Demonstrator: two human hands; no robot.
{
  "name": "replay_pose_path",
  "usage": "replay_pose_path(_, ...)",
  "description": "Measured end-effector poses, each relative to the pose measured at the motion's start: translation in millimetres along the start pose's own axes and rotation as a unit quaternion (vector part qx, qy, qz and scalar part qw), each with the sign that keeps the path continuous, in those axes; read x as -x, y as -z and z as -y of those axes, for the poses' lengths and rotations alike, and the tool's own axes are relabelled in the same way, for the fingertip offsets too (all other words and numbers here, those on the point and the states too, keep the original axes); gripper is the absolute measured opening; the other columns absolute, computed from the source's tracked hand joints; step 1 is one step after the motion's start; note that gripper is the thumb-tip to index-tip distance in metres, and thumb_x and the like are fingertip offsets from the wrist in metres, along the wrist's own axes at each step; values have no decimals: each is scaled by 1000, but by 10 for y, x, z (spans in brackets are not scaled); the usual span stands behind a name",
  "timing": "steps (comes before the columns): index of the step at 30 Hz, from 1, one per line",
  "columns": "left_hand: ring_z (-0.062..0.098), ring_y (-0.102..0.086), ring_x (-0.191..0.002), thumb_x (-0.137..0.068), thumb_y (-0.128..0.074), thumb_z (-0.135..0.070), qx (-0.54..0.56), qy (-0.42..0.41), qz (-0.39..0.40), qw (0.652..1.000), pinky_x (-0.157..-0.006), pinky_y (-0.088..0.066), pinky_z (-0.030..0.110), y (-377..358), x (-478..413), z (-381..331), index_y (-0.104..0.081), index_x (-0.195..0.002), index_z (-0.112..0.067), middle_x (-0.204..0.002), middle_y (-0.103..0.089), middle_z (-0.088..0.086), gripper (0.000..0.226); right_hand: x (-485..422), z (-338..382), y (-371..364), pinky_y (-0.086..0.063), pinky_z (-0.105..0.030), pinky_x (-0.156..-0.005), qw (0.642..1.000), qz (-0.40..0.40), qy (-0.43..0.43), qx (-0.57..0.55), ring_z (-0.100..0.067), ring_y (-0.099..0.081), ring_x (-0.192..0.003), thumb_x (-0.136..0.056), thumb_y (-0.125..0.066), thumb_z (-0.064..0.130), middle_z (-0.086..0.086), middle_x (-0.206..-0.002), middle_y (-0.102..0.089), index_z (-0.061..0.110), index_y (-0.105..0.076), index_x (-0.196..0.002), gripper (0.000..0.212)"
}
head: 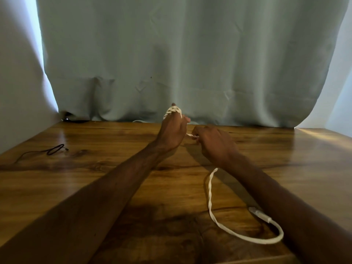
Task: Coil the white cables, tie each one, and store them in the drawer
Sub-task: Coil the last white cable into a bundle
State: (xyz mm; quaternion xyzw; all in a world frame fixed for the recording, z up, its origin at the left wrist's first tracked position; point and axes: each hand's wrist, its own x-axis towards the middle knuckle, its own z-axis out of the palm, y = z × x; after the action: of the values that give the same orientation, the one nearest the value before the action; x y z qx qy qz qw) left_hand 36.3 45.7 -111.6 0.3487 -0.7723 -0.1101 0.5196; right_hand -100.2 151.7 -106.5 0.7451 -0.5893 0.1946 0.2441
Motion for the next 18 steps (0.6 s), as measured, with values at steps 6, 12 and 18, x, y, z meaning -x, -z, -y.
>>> replay_pose_path(6,25,-65,-60,-109,-44,-22,50,36,140,988,-65,-54,41,68,70,-45,-63,-84,0,-68,-67,11,38,80,-44,33,-38,-27,-66,995,-73,55,44,-27,-68,-92,-88,-67,2,-10,-103,-73,14,-63,-114,29)
replay_pose_path(12,9,-26,-27,-103,-14,-67,311,176,389,850,-33,-24,21,205,22,-214,-72,-82,3,-38,-28,-4,93,66,-214,73,-40,-28,-58,984,-150,86,48,-28,-65,-89,-89,-67,14,-9,-97,-68,10,-68,-102,13)
replay_pose_path(18,3,-26,-24,-107,-32,-56,408,211,515,723,-37,-10,22,342,-47,-303,-59,-79,-1,-36,-31,-9,67,51,-333,31,-38,-29,-55,971,-189,137,54,-25,-54,-90,-91,-58,5,-13,-98,-64,5,-64,-106,16)
